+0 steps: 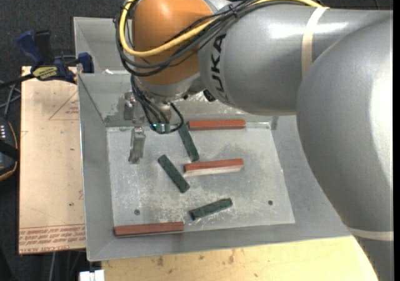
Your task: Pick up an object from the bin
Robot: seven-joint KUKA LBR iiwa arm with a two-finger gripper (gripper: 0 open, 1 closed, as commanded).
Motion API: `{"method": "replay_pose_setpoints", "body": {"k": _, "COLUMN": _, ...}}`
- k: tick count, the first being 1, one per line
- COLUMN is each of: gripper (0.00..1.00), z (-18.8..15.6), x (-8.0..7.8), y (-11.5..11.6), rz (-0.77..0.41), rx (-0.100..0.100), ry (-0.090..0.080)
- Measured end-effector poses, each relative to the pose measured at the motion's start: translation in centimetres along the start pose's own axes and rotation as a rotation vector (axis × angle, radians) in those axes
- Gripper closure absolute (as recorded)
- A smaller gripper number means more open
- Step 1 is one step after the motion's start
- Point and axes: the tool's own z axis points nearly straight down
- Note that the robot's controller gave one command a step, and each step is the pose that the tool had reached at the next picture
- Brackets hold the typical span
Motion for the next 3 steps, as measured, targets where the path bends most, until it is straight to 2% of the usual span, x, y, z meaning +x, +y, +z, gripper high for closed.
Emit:
{"method": "replay_pose_setpoints", "body": {"k": 1, "gripper": 0.00, "z": -0.3, "x": -0.1, "y": -0.1, "rz": 0.002, "rx": -0.001, "ry": -0.005}}
{"method": "replay_pose_setpoints", "body": {"k": 2, "gripper": 1.00, "z": 7.3, "x": -2.1, "y": 0.8, "rz": 0.192, "rx": -0.002, "ry": -0.006}}
{"method": "replay_pose_setpoints", "body": {"k": 3, "gripper": 1.00, "z": 7.3, "x": -2.1, "y": 0.8, "rz": 0.192, "rx": -0.002, "ry": -0.006}}
